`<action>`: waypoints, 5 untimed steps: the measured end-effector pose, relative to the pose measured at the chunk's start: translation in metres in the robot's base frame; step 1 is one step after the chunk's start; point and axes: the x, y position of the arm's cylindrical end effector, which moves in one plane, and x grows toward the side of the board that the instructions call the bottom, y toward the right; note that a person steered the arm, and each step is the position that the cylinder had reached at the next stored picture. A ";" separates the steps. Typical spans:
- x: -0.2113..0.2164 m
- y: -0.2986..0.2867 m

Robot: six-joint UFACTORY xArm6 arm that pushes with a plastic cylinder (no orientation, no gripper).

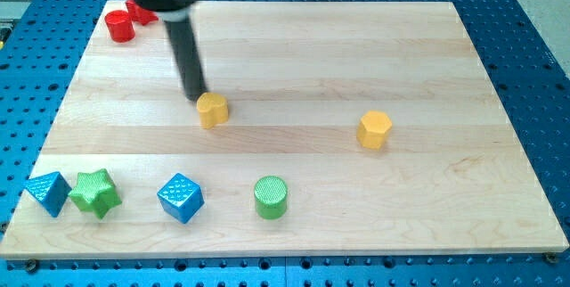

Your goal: Push the red circle to the top left

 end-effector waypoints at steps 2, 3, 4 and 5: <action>0.058 0.031; 0.073 0.025; 0.096 0.046; 0.088 0.011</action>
